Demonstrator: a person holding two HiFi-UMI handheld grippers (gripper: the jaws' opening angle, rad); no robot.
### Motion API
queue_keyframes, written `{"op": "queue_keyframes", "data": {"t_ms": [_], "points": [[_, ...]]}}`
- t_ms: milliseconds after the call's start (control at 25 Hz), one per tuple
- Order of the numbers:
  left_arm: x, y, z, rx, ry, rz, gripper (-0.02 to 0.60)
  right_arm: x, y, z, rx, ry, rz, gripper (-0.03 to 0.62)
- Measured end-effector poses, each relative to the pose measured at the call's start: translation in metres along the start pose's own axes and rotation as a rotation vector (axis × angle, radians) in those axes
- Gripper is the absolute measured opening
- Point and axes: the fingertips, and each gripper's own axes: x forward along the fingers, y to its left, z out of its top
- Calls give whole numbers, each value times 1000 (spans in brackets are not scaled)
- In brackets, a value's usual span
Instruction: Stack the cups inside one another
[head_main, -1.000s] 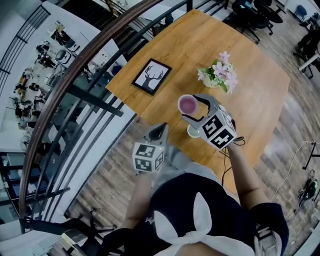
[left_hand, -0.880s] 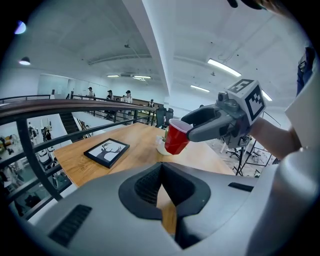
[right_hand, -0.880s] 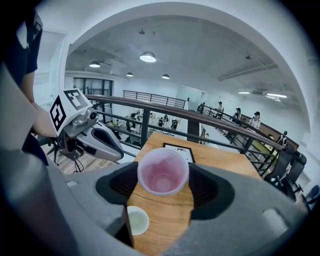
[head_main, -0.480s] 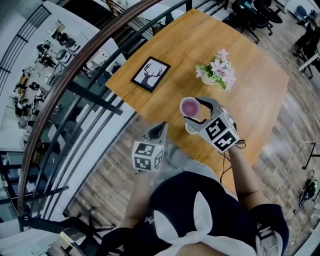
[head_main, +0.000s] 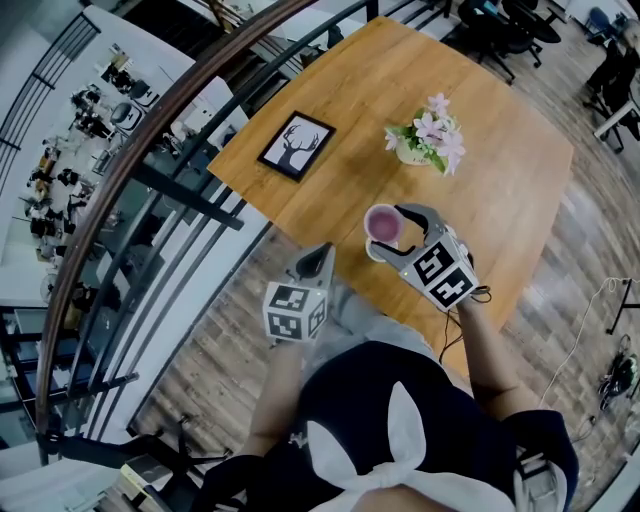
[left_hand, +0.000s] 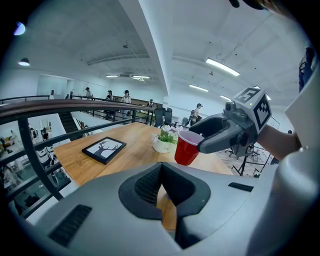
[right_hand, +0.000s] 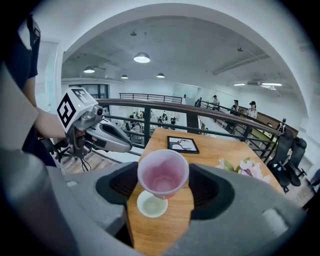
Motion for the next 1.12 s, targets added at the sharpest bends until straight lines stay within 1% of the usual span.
{"op": "queue_keyframes", "data": {"t_ms": [240, 920, 1120], "points": [[2, -7, -4, 5, 3, -7, 15, -3, 7, -12, 16, 5, 6, 316], [4, -9, -13, -3, 20, -5, 15, 12, 18, -38, 53, 30, 39, 316], [4, -8, -13, -5, 21, -6, 15, 19, 19, -46, 91, 25, 56, 316]]}}
